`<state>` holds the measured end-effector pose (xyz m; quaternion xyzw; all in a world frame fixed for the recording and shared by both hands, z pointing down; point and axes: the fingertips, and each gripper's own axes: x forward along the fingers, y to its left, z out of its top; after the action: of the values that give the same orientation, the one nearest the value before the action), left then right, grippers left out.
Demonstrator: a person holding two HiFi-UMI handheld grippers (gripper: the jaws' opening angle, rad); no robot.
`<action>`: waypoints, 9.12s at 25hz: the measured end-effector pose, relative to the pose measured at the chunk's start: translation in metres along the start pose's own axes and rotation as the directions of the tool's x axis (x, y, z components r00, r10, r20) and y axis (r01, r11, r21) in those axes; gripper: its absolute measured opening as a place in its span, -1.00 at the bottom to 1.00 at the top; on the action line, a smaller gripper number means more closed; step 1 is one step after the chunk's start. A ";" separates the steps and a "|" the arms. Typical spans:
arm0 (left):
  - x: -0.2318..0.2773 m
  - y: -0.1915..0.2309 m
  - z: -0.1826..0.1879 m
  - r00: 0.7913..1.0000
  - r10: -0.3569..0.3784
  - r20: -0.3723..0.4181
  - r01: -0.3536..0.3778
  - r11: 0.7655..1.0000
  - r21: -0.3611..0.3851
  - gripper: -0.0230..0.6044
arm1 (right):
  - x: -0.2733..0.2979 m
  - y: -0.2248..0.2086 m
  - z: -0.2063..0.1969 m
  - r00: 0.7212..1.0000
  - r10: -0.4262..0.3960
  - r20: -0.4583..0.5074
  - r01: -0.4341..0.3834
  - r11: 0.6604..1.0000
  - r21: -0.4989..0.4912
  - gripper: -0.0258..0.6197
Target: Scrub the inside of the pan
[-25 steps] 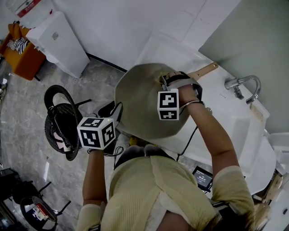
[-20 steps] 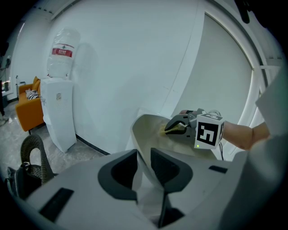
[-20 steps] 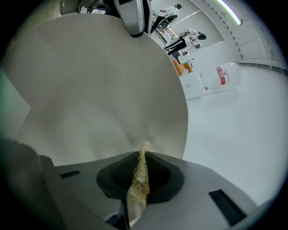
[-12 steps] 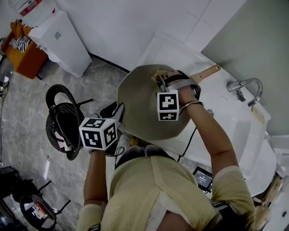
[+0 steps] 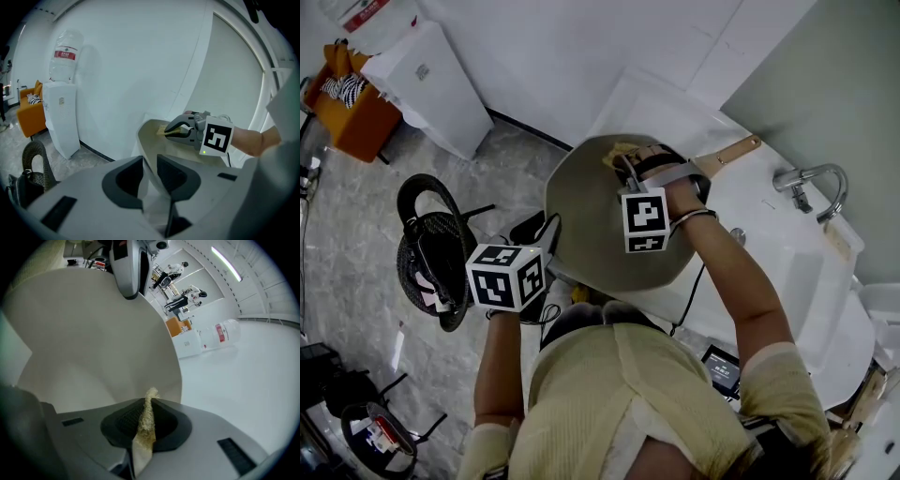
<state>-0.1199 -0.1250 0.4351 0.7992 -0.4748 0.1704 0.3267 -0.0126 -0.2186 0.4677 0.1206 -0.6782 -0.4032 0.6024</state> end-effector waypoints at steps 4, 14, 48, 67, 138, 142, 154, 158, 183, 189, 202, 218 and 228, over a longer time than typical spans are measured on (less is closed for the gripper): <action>0.000 0.000 0.000 1.000 0.002 0.000 -0.002 1.000 0.000 -0.48 | 0.000 -0.001 0.006 0.999 -0.003 0.034 0.001 0.999 0.049 -0.75; -0.001 0.001 0.000 1.000 0.007 0.005 -0.007 1.000 -0.008 -0.48 | -0.021 -0.011 0.023 0.979 -0.012 0.204 -0.064 0.929 0.364 -0.75; -0.005 0.002 0.000 0.999 0.037 0.033 -0.036 0.999 -0.019 -0.48 | 0.005 0.028 0.043 0.970 0.147 0.192 -0.238 0.723 0.649 -0.76; -0.005 0.001 -0.001 0.999 0.033 0.029 -0.032 0.999 -0.020 -0.48 | -0.028 0.059 0.099 0.866 0.314 0.390 -0.462 0.800 0.382 -0.75; -0.005 0.000 -0.003 0.999 0.044 0.012 -0.044 0.999 0.009 -0.48 | -0.048 0.112 -0.033 0.814 0.553 -0.177 -0.518 0.829 0.210 -0.75; -0.004 0.000 -0.003 0.999 0.041 0.012 -0.041 0.999 0.009 -0.48 | -0.039 0.104 -0.035 0.835 0.519 -0.183 -0.477 0.848 0.229 -0.75; -0.004 0.000 -0.002 1.000 0.027 0.002 -0.027 1.000 0.013 -0.48 | -0.011 0.075 -0.031 0.903 0.395 -0.171 -0.332 0.891 0.309 -0.75; -0.004 0.000 -0.003 1.000 0.025 0.003 -0.025 1.000 0.012 -0.48 | -0.005 0.067 -0.027 0.918 0.363 -0.160 -0.297 0.896 0.331 -0.75; -0.004 0.001 -0.003 1.000 0.029 0.011 -0.029 1.000 0.003 -0.48 | 0.018 0.038 0.009 0.981 0.192 -0.035 -0.161 0.899 0.407 -0.75; -0.003 0.000 -0.002 0.999 0.035 0.016 -0.035 0.999 0.001 -0.48 | 0.014 0.033 0.013 0.987 0.156 0.023 -0.151 0.893 0.424 -0.75; -0.005 0.001 -0.002 0.999 0.038 0.027 -0.038 0.999 -0.013 -0.48 | -0.009 0.029 0.024 0.983 0.137 0.120 -0.179 0.848 0.498 -0.75; -0.006 0.000 -0.003 0.999 0.034 0.028 -0.033 0.999 -0.016 -0.48 | -0.006 0.050 0.043 0.955 0.234 0.182 -0.296 0.781 0.550 -0.75; -0.006 0.000 -0.003 0.999 0.032 0.022 -0.032 0.999 -0.013 -0.48 | -0.016 0.057 0.070 0.913 0.281 0.295 -0.397 0.772 0.496 -0.75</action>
<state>-0.1224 -0.1192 0.4338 0.7914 -0.4921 0.1636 0.3236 -0.0545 -0.1432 0.4999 0.1203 -0.8331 -0.0874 0.5328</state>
